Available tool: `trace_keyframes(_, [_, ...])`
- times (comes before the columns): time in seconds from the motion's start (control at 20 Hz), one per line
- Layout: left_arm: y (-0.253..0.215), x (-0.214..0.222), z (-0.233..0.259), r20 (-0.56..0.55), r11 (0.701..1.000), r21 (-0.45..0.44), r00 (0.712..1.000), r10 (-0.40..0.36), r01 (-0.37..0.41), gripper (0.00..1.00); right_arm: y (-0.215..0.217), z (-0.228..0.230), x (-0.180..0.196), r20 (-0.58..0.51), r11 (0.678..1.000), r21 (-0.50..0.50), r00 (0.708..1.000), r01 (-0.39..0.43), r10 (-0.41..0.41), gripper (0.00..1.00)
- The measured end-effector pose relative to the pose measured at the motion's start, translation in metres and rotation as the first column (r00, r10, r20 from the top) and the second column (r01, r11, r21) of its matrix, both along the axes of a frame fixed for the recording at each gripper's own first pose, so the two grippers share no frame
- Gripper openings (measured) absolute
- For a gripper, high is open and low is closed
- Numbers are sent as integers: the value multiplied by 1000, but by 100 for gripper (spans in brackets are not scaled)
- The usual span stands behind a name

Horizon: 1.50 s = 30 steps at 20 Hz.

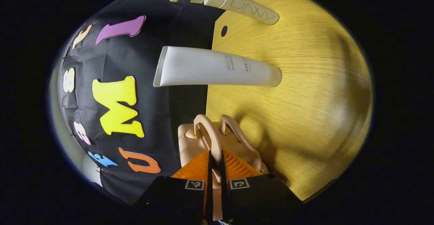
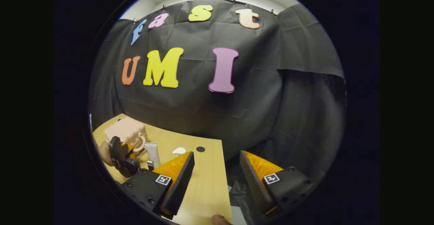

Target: First open the suitcase, pack the skin care products into it, and then close the suitcase.

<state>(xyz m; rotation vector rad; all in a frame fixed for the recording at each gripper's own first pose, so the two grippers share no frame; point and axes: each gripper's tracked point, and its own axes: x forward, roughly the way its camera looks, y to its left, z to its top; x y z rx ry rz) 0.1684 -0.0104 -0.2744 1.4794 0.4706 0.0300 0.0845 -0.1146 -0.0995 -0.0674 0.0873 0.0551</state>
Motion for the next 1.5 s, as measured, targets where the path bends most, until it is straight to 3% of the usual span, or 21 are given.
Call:
trace_keyframes(0.35, [12,-7,49,46,989,-149,999,27,-20,3,16,11,-9,0,999,-3,999,53,-53,80])
trace_keyframes(0.55, [32,-11,97,90,955,-295,994,55,-26,3,35,33,-17,30,996,18,995,90,-91,80])
trace_keyframes(0.65, [48,-13,123,112,912,-410,990,84,-31,3,48,43,-20,47,994,17,993,104,-105,80])
trace_keyframes(0.8, [81,-16,156,146,793,-608,979,142,-24,2,73,54,-24,66,993,17,991,116,-117,80])
trace_keyframes(0.95, [125,-21,186,182,719,-695,969,169,5,2,104,55,-24,56,993,12,991,122,-122,80])
trace_keyframes(1.15, [182,-28,205,202,579,-813,962,183,61,2,144,64,-26,46,991,31,990,134,-135,80])
trace_keyframes(1.4, [268,-30,207,230,513,-854,950,210,93,2,192,77,-32,46,989,20,988,148,-149,80])
trace_keyframes(1.5, [312,-25,197,227,533,-843,943,243,66,2,209,79,-36,41,989,9,988,149,-149,80])
